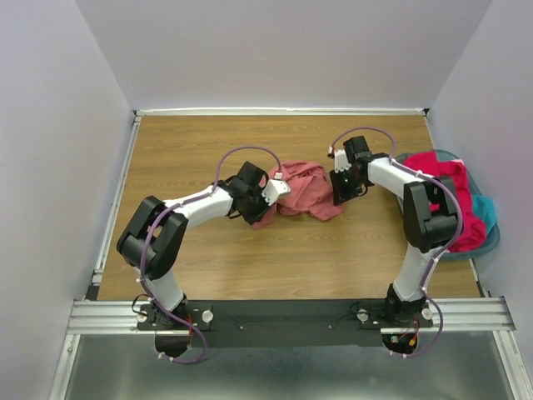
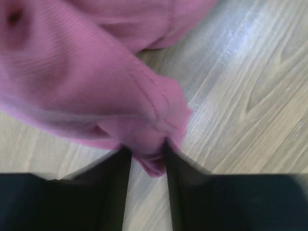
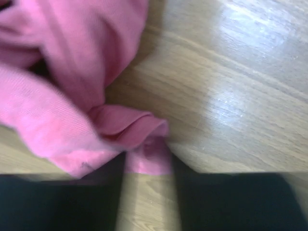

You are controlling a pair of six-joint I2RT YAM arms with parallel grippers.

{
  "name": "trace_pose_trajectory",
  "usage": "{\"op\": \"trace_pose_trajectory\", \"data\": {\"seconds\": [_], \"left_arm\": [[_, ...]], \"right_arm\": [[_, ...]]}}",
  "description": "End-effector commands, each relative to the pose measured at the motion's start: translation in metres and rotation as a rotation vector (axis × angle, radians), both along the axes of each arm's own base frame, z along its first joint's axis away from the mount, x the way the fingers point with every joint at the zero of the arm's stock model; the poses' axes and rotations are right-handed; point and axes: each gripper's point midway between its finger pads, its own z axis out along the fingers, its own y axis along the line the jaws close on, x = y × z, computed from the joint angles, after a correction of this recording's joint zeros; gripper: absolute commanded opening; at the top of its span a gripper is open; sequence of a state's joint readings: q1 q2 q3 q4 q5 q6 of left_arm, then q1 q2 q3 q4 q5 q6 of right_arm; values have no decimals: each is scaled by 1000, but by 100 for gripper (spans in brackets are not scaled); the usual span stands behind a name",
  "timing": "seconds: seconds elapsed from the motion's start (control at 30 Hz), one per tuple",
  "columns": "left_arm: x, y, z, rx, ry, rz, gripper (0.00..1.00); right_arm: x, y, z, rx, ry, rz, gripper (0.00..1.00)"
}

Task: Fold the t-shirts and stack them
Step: Flatten out the tshirt

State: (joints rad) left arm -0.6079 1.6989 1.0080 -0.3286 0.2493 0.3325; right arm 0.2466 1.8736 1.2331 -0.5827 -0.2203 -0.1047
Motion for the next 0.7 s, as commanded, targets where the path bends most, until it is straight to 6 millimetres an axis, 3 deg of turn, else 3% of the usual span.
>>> {"op": "trace_pose_trajectory", "data": {"seconds": [0.0, 0.03, 0.1, 0.13, 0.2, 0.23, 0.27, 0.33, 0.37, 0.53, 0.67], "left_arm": [[26, 14, 20, 6, -37, 69, 14], [28, 20, 30, -7, -35, 77, 0], [49, 42, 57, -49, -71, 132, 0], [49, 51, 73, -58, -82, 127, 0], [61, 62, 107, -104, -129, 127, 0], [64, 76, 128, -120, -158, 124, 0], [61, 83, 131, -117, -156, 124, 0], [60, 93, 155, -122, -208, 117, 0], [59, 102, 159, -115, -216, 118, 0], [52, 136, 174, -110, -257, 180, 0], [61, 178, 188, -94, -323, 284, 0]], "right_arm": [[1, -12, -22, -74, 16, -14, 16], [7, -17, -12, -87, -21, -26, 4], [17, -25, 3, -93, -67, -43, 1], [22, -29, 12, -98, -96, -48, 1], [36, -43, 43, -102, -180, -68, 1], [43, -50, 62, -111, -234, -68, 0], [43, -55, 62, -121, -236, -65, 0], [49, -66, 92, -139, -318, -72, 1], [49, -71, 109, -150, -365, -58, 1], [39, -94, 142, -228, -461, -34, 1], [38, -111, 155, -265, -500, -24, 1]]}}
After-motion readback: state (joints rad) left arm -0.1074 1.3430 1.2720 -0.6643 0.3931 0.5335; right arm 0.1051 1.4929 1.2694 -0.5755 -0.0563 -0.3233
